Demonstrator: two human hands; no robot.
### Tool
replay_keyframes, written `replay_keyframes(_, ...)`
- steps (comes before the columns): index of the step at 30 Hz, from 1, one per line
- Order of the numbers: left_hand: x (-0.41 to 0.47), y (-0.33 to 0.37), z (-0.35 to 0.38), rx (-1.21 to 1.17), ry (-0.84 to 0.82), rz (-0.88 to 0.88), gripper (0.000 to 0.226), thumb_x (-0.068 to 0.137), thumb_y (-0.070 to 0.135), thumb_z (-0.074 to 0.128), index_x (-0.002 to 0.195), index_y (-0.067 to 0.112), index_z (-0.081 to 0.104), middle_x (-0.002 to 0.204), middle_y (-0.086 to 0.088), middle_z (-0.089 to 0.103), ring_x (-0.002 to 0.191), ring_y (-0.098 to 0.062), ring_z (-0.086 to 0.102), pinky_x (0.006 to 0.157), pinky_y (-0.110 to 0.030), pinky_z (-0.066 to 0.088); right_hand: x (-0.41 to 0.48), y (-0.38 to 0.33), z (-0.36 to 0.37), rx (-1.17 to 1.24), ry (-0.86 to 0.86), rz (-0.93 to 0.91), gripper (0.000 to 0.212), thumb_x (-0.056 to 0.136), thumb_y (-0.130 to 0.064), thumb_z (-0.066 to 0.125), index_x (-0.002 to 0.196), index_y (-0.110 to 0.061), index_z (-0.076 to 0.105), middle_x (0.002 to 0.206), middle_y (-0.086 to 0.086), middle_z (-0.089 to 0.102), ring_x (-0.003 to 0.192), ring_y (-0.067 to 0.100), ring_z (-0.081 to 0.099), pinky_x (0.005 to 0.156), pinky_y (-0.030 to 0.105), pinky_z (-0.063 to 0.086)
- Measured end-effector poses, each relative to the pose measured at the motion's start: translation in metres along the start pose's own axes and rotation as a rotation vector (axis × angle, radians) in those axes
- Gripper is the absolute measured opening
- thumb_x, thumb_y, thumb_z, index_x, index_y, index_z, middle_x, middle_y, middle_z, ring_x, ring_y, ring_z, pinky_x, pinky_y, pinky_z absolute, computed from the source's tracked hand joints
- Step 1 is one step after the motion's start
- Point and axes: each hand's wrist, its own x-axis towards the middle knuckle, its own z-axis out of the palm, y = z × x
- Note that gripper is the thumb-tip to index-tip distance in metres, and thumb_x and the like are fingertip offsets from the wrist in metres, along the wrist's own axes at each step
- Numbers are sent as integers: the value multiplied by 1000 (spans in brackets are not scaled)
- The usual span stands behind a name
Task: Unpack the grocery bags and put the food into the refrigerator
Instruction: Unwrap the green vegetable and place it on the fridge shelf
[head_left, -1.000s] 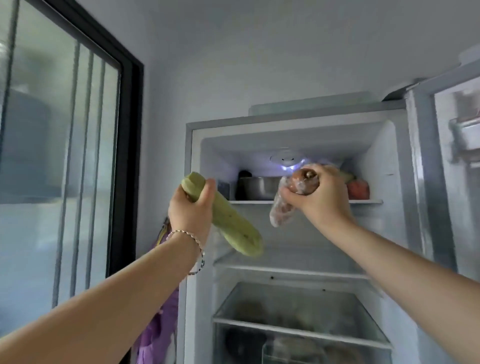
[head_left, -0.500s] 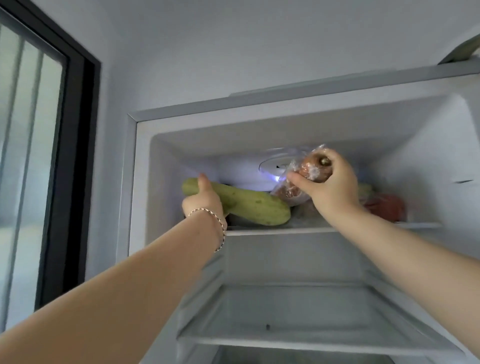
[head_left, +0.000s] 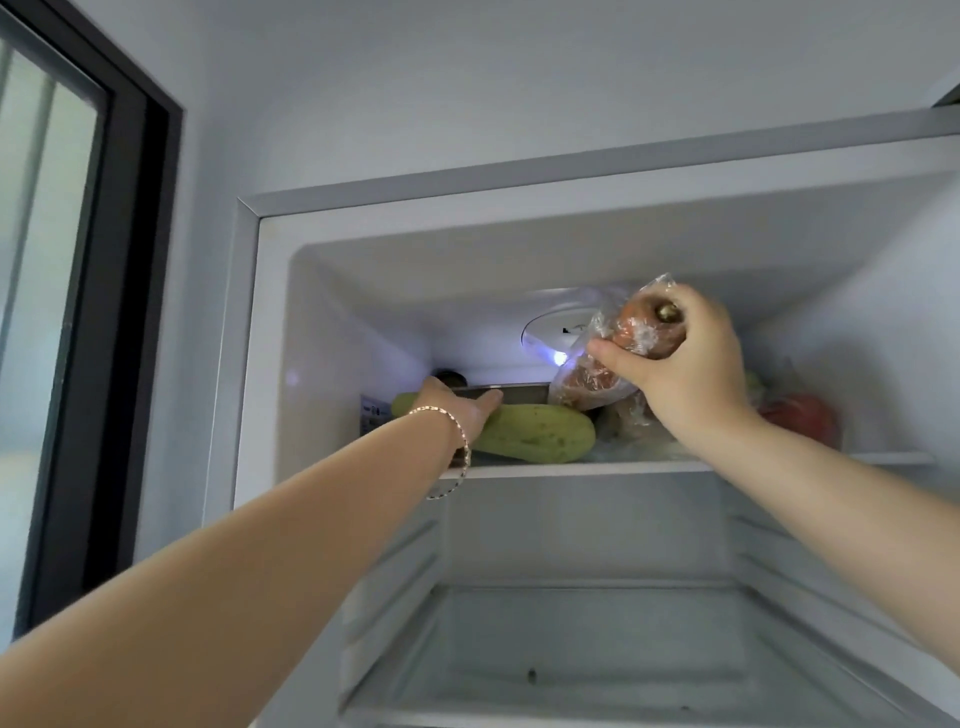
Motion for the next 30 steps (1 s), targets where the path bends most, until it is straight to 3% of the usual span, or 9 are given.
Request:
replay_keyframes(4,3,-17,-8,351,-151,37,90,76,64,60,145,15,27,142,-5,40,128,-26,41,105,-29,34,-6,3,-4,-19,15,-12,45,64,-17,85,94,-27,53,109,5,52,76,-19,45,71,-5,30)
replay_keyframes(7,8,-23,-4,483,-117,89,87,67,66,66,138,23,40,138,-4,45,124,-26,44,106,-33,36,-7,5,-8,-25,65,-5,45,65,-17,85,98,-24,55,108,4,49,80,-4,46,73,-5,29)
replay_keyframes(10,13,-20,9,393,-109,135,82,65,60,73,131,21,47,134,-8,46,119,-25,48,103,-33,40,-8,4,-11,-17,110,-7,47,65,-16,85,99,-26,54,107,3,48,89,9,45,76,-3,30)
replay_keyframes(16,19,-12,27,391,-52,139,89,63,66,70,134,17,45,133,-7,50,120,-26,49,101,-36,43,-21,-5,-10,-54,50,-233,50,59,-14,87,102,-8,63,99,15,52,85,-22,43,79,-3,31)
replay_keyframes(19,14,-18,22,204,-7,149,72,64,52,66,127,20,49,124,-6,57,111,-28,55,95,-35,47,-28,-18,-1,-38,32,-344,47,59,-21,82,99,-5,64,94,15,53,87,-23,42,80,-2,32)
replay_keyframes(22,2,-24,-5,-283,168,96,40,87,24,53,123,8,46,123,-20,54,110,-35,53,98,-39,44,-32,-32,16,9,-18,-404,46,60,-23,82,98,-4,65,92,14,53,89,-22,41,82,-1,32)
replay_keyframes(25,-25,-26,-47,-559,204,171,15,94,25,47,100,15,56,97,-9,58,86,-28,59,88,-43,50,-37,-43,47,74,-131,-421,49,57,-20,85,99,-3,66,89,11,49,87,-23,39,82,-2,31)
replay_keyframes(28,-54,-28,-72,-598,26,237,10,93,32,51,97,25,57,92,0,57,76,-18,61,77,-36,55,-46,-53,84,123,-332,-407,49,61,-9,86,105,-1,65,90,4,41,80,-10,41,77,1,34)
replay_keyframes(30,-65,-34,-74,-456,-5,301,16,88,25,58,103,31,57,86,3,63,74,-14,64,74,-27,56,-53,-59,104,75,-513,-326,53,71,-11,81,118,-1,57,103,9,45,91,9,47,78,10,35)
